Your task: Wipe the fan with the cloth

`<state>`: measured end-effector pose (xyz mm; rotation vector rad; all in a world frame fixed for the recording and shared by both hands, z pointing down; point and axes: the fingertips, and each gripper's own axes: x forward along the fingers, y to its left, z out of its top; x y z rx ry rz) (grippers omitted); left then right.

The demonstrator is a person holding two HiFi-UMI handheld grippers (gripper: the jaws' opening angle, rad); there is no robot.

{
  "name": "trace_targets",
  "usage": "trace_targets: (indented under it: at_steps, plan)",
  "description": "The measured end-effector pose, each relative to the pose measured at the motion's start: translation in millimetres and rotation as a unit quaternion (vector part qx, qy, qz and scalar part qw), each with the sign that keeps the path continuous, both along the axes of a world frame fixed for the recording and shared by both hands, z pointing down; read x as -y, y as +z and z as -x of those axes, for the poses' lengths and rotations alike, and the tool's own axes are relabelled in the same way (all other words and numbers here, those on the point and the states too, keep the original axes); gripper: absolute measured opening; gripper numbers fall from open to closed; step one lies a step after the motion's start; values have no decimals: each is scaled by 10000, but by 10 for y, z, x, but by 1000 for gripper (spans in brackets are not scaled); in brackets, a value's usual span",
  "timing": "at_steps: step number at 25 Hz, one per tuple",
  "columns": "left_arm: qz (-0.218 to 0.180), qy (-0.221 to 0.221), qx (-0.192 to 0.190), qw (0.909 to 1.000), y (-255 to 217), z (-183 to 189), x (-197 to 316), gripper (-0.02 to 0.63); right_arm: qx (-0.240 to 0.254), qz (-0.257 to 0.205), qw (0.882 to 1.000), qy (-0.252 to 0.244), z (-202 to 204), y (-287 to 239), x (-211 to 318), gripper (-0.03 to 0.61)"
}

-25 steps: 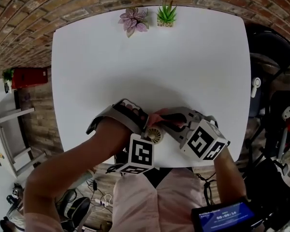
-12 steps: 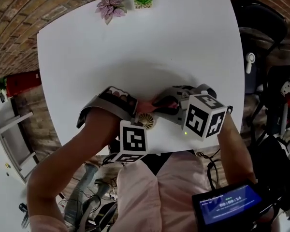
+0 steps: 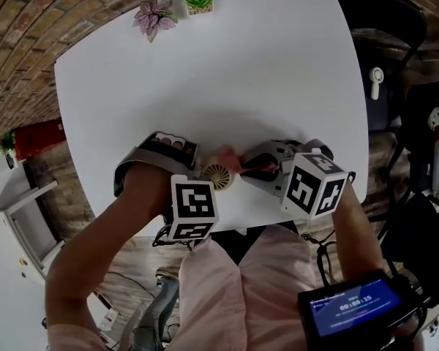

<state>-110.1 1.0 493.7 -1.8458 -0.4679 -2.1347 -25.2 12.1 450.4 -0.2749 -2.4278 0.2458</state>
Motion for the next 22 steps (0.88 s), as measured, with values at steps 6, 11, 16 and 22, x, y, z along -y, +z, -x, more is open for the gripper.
trace_targets:
  at_steps: [6,11,16,22]
  plan:
    - [59,-395,-25,9992,-1,13,21,196,-9,136,9998,160,12,-8,-242,35]
    - [43,-635,36,9980,-2,21,37,196,62,256,9994,223,116,-31,-467,35]
    - [-116,-1639,47,9864,3,63,91,196,184,323,9986,389,293,-59,-629,35]
    - [-171,-3542,-607,9330,-23,161,171,201,224,224,9966,761,346,-87,-636,37]
